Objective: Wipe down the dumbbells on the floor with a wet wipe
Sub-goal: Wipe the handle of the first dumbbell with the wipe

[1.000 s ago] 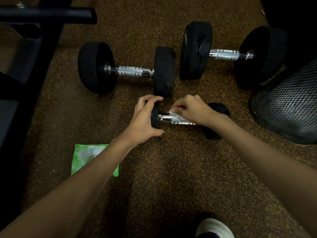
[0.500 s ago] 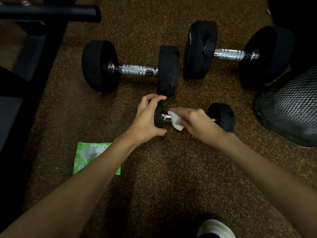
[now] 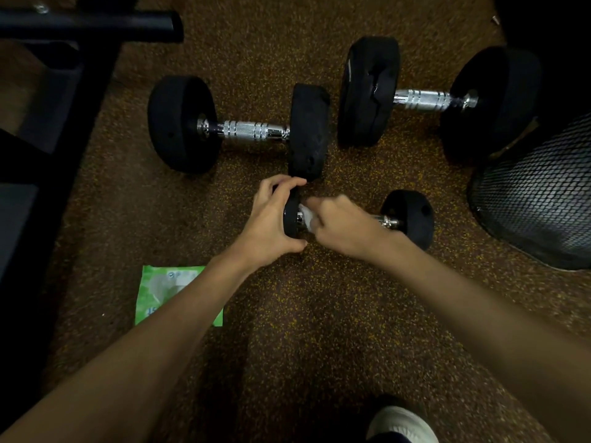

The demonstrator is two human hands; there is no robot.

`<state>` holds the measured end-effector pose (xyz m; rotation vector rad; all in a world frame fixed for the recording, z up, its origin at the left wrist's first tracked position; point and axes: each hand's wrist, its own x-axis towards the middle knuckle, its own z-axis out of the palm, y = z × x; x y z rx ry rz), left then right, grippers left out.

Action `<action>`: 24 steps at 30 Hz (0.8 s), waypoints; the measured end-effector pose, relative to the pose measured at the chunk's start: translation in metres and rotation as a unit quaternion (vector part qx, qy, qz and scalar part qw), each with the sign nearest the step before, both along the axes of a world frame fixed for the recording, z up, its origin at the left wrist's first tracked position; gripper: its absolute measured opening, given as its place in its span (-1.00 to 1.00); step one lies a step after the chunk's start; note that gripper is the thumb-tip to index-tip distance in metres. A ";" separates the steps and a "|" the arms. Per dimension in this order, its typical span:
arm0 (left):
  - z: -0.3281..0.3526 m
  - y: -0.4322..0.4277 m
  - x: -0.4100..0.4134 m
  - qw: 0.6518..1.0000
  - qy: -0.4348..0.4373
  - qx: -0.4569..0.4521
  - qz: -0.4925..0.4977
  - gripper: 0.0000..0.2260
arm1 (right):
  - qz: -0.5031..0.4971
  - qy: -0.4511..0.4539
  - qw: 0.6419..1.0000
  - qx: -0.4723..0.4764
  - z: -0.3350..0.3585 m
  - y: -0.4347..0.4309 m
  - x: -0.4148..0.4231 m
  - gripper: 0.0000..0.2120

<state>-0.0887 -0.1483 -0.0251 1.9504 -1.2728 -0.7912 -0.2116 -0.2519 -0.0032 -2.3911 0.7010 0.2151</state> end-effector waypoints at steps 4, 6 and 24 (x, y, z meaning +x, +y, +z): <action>0.002 0.002 -0.001 1.000 -0.004 -0.007 -0.002 -0.18 | 0.064 -0.008 0.977 -0.204 -0.024 0.023 -0.019 -0.49; 0.002 0.002 -0.002 1.000 -0.003 -0.005 0.000 -0.17 | 0.050 -0.042 0.978 -0.196 -0.030 0.018 -0.018 -0.55; 0.000 0.001 0.001 1.000 0.011 0.001 -0.003 -0.17 | -0.055 0.044 0.997 0.036 -0.009 -0.013 0.022 -0.77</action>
